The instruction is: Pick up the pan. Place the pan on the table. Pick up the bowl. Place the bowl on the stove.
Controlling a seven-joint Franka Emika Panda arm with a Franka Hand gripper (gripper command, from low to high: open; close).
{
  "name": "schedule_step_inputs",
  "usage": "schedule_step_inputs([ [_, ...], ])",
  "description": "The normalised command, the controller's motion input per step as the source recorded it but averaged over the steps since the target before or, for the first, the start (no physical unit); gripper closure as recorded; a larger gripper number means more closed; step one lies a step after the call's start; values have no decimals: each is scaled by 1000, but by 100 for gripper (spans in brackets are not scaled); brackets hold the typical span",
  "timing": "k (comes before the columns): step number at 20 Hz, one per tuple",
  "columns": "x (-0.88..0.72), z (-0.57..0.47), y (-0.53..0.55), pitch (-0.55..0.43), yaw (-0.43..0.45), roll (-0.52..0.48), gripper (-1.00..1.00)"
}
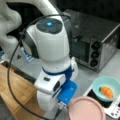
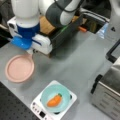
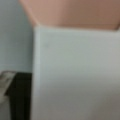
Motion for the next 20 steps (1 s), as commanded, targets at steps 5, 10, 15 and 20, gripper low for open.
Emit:
schedule_step_inputs([
  [5, 304, -51, -148, 23, -23, 135, 100],
  [10, 250, -262, -135, -8, -32, 123, 100],
  [15, 130, -252, -83, -31, -72, 133, 100],
  [20, 19, -102, -22, -73, -134, 139, 100],
])
